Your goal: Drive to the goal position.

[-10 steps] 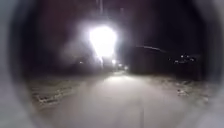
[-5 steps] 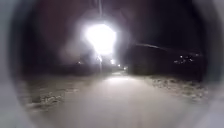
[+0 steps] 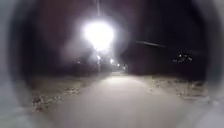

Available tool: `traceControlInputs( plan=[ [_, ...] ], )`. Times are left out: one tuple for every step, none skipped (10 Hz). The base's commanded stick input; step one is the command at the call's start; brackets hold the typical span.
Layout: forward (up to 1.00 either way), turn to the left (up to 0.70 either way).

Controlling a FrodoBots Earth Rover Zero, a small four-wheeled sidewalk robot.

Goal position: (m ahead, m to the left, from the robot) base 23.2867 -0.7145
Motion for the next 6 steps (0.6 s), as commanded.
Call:
traceControlInputs(
  plan=[
    [1.0, 0.0],
    [1.0, 0.0],
    [1.0, 0.0],
    [1.0, 0.0],
    [1.0, 0.0],
    [1.0, 0.0]
  ],
)
